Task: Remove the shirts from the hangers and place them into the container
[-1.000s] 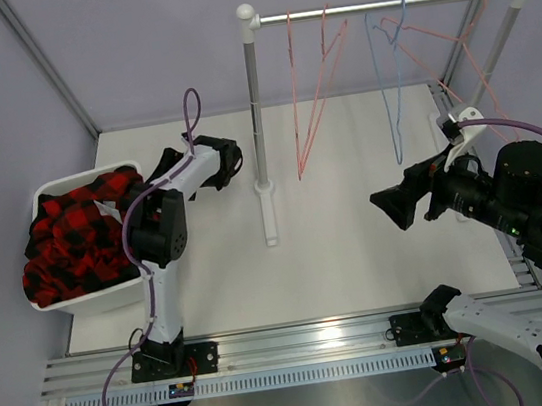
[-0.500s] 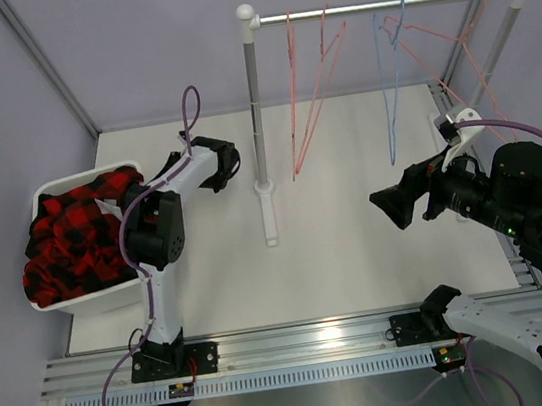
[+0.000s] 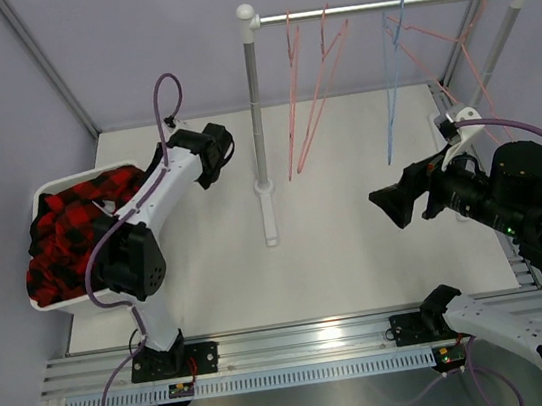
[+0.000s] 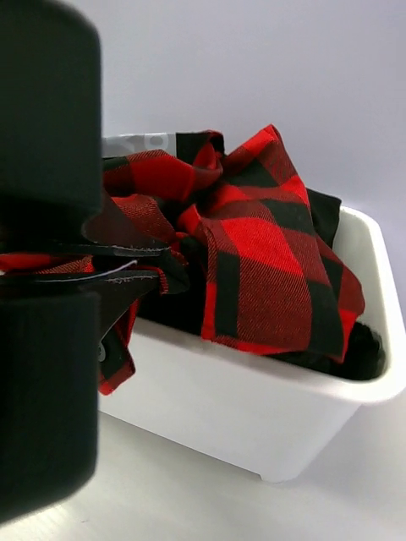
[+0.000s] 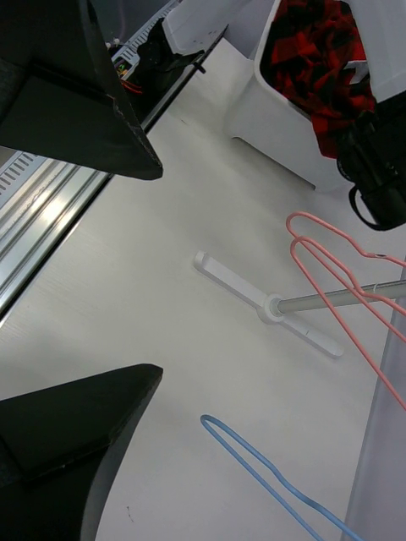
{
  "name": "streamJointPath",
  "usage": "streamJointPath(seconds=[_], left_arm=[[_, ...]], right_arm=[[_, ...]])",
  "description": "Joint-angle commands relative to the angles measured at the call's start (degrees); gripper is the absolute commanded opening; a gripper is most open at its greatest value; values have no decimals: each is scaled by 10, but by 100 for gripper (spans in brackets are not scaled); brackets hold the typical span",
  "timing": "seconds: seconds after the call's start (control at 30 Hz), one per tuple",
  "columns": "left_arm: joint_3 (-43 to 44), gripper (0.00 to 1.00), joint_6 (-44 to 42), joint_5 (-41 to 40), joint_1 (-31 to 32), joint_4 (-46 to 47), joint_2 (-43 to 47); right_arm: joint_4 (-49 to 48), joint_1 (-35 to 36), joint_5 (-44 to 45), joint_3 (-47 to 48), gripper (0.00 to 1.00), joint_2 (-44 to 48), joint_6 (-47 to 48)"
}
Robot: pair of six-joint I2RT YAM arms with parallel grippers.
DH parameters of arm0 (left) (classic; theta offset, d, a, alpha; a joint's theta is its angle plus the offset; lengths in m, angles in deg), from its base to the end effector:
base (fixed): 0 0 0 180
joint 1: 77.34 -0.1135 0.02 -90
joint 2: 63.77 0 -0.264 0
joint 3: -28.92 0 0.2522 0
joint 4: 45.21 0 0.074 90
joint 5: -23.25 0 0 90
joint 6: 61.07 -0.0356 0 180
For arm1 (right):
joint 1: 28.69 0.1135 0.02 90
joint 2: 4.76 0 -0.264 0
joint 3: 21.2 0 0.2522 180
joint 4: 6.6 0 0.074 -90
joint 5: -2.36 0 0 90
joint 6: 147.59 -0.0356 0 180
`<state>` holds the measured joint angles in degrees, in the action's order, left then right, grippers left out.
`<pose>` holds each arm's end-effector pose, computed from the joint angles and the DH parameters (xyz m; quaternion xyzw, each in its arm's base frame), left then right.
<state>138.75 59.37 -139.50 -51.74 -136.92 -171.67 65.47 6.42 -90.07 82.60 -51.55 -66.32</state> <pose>0.3335 -0.1221 0.2887 -0.0351 0.8044 0.5228 0.2800 0.0665 0.0486 0.4890 -0.1936 0.7696 0.2427 0.5580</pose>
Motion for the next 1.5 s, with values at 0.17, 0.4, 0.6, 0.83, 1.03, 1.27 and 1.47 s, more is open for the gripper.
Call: streamJointPath(seconds=[0.17, 0.4, 0.6, 0.83, 1.03, 1.27, 1.47], left_arm=[[59, 0, 46, 22, -65, -77, 107], [-54, 0, -75, 240, -240, 87, 210], [-202, 0, -101, 427, -289, 173, 215], [-215, 35, -64, 489, -295, 199, 219], [-185, 99, -35, 467, -294, 186, 320], [-191, 99, -6, 473, -293, 161, 427], [-196, 99, -10, 531, -292, 153, 515]], right_arm=[[-14, 4, 0, 10, 99, -8, 6], [-13, 4, -38, 22, 100, -22, 0], [-21, 4, -41, 16, 100, -16, -1], [-9, 4, -29, 22, 99, -12, 1], [0, 4, -4, 21, 99, -9, -2], [5, 4, 9, 29, 100, -9, -8], [-4, 4, 12, 2, 100, 7, -17]])
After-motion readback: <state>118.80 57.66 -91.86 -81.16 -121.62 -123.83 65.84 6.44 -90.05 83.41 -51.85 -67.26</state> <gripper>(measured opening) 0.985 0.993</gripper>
